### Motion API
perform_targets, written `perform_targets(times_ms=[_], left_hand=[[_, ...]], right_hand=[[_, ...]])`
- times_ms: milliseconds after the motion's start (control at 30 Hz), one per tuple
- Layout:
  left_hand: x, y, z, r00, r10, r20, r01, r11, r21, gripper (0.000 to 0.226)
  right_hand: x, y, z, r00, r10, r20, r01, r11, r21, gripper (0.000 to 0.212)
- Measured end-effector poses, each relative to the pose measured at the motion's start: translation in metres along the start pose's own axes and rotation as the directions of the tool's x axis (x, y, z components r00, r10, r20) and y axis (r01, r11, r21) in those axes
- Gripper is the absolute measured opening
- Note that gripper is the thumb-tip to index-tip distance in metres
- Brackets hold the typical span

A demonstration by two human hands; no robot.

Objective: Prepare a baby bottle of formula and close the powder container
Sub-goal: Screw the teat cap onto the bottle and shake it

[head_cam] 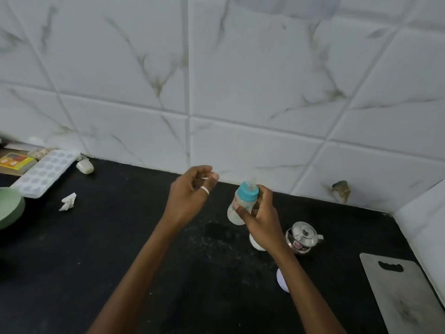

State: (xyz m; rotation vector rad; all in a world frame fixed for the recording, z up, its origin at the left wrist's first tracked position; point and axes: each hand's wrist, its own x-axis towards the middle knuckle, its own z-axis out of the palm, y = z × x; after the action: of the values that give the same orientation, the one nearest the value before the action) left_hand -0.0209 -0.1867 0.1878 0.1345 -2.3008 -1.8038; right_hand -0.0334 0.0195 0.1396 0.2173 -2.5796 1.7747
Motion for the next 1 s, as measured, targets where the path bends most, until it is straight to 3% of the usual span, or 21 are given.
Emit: perform_targets(times_ms=[200,433,767,1000], left_hand=[[-0.008,-0.069,0.029,0.979,-0.118,0.167,0.107,0.992,0.070,0.044],[0.003,-0.138,0.048,0.949,-0.176,0.262,0.151,0.982,0.114,0.057],[0.003,-0.198,0.063,0.962,-0.164,0.218,0.139,0.982,0.125,0.057],[0.003,-0.200,0.066,0.964,-0.168,0.206,0.142,0.980,0.138,0.057]], right_hand=[[0.001,0.045,0.041,0.995,0.081,0.050,-0.079,0.995,-0.055,0.062],[0.017,0.088,0.074,0.987,0.148,0.064,-0.136,0.976,-0.169,0.063],[0.023,0.130,0.093,0.974,0.196,0.110,-0.164,0.954,-0.252,0.056],[0.023,0.133,0.093,0.965,0.233,0.122,-0.198,0.949,-0.246,0.060]])
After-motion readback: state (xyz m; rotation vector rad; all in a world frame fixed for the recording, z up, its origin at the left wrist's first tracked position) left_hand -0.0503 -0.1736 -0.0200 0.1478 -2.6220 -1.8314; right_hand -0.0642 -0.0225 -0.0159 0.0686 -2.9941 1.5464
